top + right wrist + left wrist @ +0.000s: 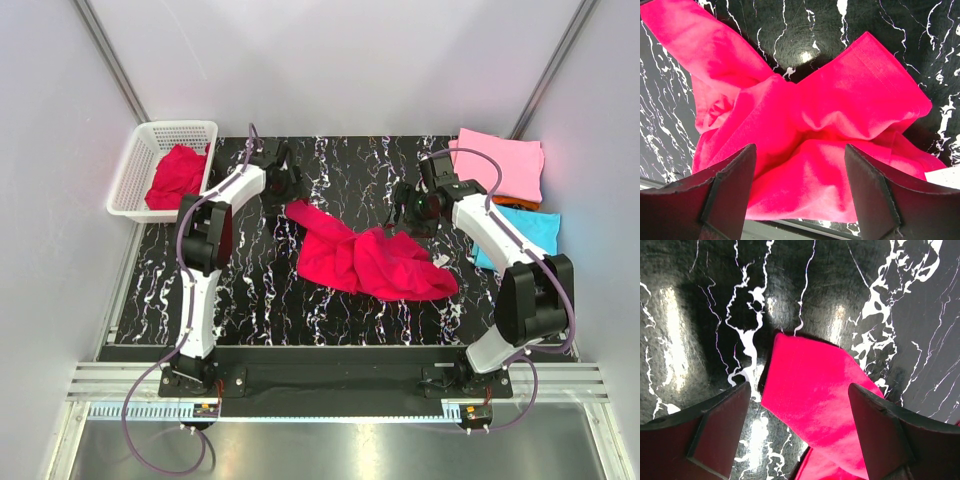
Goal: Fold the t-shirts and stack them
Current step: Move the tshirt to the center of the board
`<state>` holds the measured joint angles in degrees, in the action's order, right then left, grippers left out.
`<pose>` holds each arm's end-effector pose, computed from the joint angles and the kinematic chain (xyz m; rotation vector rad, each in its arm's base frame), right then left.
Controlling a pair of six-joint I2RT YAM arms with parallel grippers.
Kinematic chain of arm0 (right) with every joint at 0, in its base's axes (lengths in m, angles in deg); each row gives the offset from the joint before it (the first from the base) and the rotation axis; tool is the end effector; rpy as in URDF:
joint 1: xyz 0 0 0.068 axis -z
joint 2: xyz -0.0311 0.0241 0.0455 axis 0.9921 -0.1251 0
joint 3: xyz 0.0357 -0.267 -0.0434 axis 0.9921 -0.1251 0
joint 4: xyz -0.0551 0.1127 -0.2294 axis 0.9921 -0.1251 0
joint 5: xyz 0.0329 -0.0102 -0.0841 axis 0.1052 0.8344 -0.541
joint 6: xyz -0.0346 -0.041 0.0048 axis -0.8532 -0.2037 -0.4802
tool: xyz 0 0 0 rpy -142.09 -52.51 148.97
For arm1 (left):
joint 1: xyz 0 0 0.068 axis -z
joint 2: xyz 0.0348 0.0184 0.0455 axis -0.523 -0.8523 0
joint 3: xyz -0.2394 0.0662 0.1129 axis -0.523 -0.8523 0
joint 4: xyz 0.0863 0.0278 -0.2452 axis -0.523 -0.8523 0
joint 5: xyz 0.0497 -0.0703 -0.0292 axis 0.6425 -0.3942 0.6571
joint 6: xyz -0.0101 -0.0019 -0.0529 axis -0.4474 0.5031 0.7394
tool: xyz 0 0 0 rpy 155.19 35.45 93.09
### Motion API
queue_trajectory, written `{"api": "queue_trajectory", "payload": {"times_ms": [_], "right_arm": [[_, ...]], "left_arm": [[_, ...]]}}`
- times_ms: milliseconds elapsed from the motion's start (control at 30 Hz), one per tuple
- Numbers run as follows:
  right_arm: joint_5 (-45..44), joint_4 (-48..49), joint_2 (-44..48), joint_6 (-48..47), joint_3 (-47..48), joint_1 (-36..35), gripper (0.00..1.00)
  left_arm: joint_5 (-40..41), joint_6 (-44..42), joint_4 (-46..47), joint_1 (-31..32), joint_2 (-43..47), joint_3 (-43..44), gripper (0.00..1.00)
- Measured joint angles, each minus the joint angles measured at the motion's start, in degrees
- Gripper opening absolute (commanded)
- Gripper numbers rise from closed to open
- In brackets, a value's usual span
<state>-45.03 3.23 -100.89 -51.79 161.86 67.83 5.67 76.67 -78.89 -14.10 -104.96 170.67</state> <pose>0.3220 0.0926 0.2649 0.1735 2.6413 0.4775 0.4661 -0.1500 0.1712 -0.3482 2.6919 -0.4092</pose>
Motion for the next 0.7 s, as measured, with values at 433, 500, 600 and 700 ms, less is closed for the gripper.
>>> {"api": "queue_trajectory", "payload": {"times_ms": [433, 500, 600, 700], "right_arm": [[0.0, -0.1, 1.0, 0.4, -1.3, 0.0, 0.77], [0.0, -0.1, 1.0, 0.4, -1.3, 0.0, 0.77], [0.0, -0.1, 1.0, 0.5, -1.3, 0.0, 0.77], [-0.1, -0.1, 1.1, 0.6, -1.3, 0.0, 0.77]], "left_arm": [[-0.9, 0.7, 0.1, -0.5, -3.0, 4.2, 0.64], [-1.1, 0.8, 0.2, -0.6, -3.3, 4.5, 0.62], [-1.6, 0.8, 0.3, -0.7, -3.8, 4.9, 0.57], [-2.1, 0.7, 0.3, -0.7, -4.0, 5.2, 0.51]]}}
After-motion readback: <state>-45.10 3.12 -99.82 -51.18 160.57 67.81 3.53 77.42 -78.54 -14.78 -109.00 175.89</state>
